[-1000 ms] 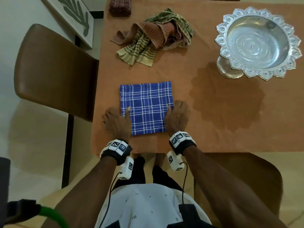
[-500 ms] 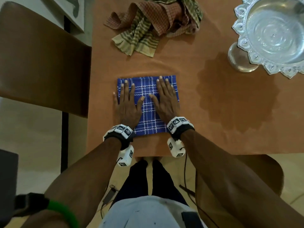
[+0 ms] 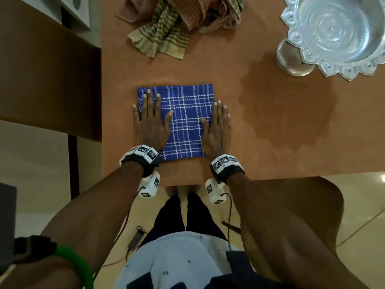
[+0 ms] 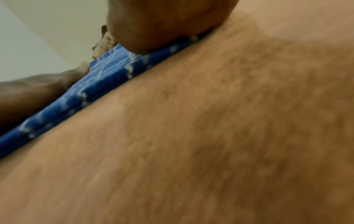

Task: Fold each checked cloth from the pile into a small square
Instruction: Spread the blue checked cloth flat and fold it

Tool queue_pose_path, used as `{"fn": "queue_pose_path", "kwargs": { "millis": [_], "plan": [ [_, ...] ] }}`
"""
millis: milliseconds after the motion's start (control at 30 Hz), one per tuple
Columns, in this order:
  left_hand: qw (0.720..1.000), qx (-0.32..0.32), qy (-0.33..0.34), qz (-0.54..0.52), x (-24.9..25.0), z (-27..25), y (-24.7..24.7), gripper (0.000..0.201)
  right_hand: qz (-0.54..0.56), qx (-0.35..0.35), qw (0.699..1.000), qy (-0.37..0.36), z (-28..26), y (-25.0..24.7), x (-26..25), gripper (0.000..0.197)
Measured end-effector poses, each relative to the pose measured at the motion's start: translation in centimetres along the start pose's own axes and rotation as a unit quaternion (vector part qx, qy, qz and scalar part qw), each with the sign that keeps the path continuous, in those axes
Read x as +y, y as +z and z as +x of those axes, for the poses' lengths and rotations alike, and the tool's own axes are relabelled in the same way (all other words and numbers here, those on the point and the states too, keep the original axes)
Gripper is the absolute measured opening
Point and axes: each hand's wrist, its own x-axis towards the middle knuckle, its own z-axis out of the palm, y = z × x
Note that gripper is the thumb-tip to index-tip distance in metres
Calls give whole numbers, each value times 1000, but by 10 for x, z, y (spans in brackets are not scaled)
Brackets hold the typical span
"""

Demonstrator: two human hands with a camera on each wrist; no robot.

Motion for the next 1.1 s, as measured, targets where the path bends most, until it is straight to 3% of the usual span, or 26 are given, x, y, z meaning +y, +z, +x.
{"fn": "queue_pose_path", "kwargs": {
  "millis": [100, 200, 267, 433, 567, 667, 767, 800, 900, 1000, 1100],
  "plan": [
    [999, -9, -7, -51, -2, 0, -9, 70, 6, 14, 998, 57, 10, -14, 0, 61],
    [978, 63, -116, -160, 3, -14, -22, 69, 8, 111, 982, 150, 16, -31, -20, 51],
    [950, 92, -198, -222, 5, -24, -28, 67, 43, 65, 979, 188, 21, -34, -28, 42],
    [898, 5, -322, -300, -1, -26, -37, 74, 131, -56, 964, 225, 40, -35, -25, 36],
    [869, -68, -306, -383, -21, -17, -34, 62, 217, -87, 938, 256, 44, -50, -22, 48],
    [820, -68, -314, -473, -34, -17, -35, 54, 308, -98, 901, 288, 47, -51, -21, 43],
    [750, -65, -321, -575, -41, -18, -44, 82, 371, -71, 880, 287, 53, -38, -1, 49],
    [753, -54, -307, -580, -41, -19, -51, 82, 381, -61, 879, 279, 53, -39, 1, 50],
    [788, -27, -236, -568, -41, -21, -74, 54, 395, -48, 887, 234, 46, -65, -18, 45],
    [814, -40, -158, -558, -45, -18, -90, 56, 366, -51, 913, 174, 47, -76, -22, 37],
    [872, -49, -76, -480, -50, -10, -99, 60, 328, -71, 933, 133, 53, -81, -23, 38]
  ]
}}
